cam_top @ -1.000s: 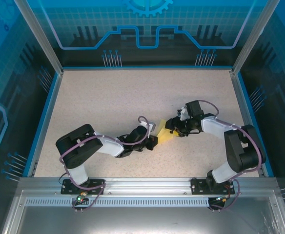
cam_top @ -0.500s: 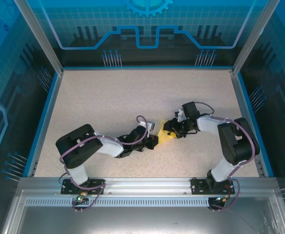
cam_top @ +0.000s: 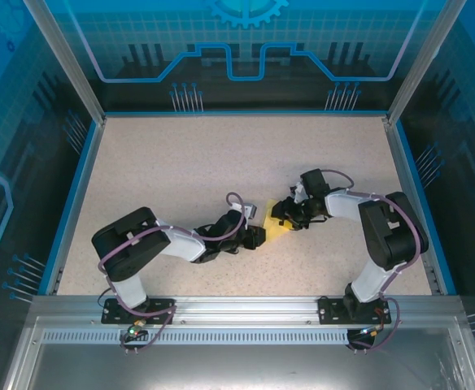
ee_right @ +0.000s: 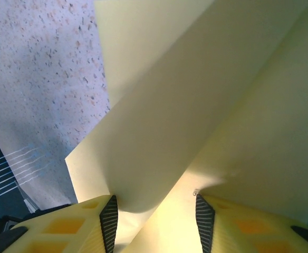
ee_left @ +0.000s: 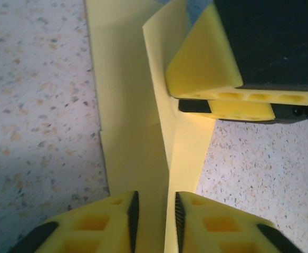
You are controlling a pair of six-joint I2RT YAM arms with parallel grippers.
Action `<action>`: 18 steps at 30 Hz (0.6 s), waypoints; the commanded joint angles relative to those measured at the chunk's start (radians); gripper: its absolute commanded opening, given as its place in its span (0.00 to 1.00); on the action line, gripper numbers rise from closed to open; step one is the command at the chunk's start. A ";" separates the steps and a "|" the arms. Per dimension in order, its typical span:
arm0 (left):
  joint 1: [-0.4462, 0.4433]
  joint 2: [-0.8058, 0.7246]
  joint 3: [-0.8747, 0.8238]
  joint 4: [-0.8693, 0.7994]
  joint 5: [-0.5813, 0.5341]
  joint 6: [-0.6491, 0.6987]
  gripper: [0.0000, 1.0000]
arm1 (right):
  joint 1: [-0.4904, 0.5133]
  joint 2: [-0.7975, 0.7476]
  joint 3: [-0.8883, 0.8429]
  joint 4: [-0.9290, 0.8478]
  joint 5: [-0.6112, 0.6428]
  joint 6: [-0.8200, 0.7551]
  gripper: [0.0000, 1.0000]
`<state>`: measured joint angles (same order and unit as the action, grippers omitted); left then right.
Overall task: Fold a paper plane with a square sheet of paper (pick it up from the middle)
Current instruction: Fourth fold the wing at the center of the table.
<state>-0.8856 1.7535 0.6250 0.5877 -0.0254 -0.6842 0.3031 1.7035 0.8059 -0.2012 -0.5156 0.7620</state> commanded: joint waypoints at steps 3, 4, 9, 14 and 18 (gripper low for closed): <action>0.033 -0.103 -0.011 -0.080 0.011 -0.047 0.39 | 0.030 0.044 0.029 -0.077 0.075 -0.013 0.47; 0.042 -0.118 -0.014 -0.091 0.012 -0.058 0.40 | 0.033 0.050 0.034 -0.089 0.086 -0.015 0.47; 0.076 -0.161 -0.002 -0.128 0.055 -0.119 0.41 | 0.049 0.074 0.058 -0.147 0.145 -0.020 0.47; 0.090 -0.130 0.042 -0.128 0.167 -0.148 0.31 | 0.060 0.097 0.068 -0.182 0.179 -0.015 0.47; 0.096 -0.086 0.083 -0.113 0.241 -0.169 0.24 | 0.065 0.111 0.068 -0.209 0.205 -0.017 0.45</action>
<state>-0.7975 1.6390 0.6598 0.4717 0.1257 -0.8265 0.3428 1.7462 0.8974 -0.3313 -0.4225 0.7578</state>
